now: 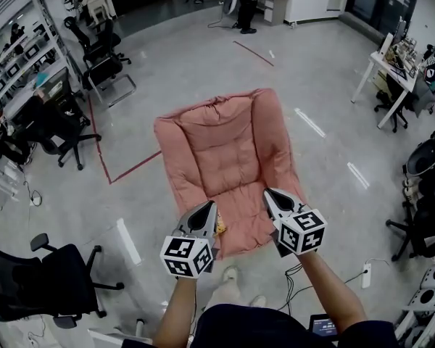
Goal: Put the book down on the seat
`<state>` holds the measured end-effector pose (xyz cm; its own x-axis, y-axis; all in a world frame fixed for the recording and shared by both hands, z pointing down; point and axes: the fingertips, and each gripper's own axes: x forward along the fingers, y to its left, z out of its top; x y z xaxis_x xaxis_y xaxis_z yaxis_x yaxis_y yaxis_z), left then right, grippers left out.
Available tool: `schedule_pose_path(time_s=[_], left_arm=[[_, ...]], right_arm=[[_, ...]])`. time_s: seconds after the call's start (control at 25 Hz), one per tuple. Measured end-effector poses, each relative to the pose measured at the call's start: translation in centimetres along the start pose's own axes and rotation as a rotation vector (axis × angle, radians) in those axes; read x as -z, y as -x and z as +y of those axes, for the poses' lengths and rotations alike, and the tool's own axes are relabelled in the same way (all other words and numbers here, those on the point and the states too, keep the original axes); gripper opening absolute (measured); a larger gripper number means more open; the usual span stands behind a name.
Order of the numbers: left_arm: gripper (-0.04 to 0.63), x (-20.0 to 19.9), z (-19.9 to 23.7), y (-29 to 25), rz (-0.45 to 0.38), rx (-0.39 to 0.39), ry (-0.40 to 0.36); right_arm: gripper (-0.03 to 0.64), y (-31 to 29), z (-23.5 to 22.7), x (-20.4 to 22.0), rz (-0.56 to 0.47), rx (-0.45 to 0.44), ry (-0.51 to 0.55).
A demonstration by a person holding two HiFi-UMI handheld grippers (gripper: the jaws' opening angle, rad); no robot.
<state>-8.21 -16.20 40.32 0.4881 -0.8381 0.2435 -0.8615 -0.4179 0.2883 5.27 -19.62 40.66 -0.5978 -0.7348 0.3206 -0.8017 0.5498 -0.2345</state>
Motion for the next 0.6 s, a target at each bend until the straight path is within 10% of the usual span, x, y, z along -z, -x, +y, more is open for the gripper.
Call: schedule_pose_path(time_s=[0.6], left_arm=[[0.005,-1.3,-7.5,3.8,-0.065,0.013,-0.077]], right_arm=[[0.020,7.9,1.6,-0.8,-0.069,-0.031,0.045]])
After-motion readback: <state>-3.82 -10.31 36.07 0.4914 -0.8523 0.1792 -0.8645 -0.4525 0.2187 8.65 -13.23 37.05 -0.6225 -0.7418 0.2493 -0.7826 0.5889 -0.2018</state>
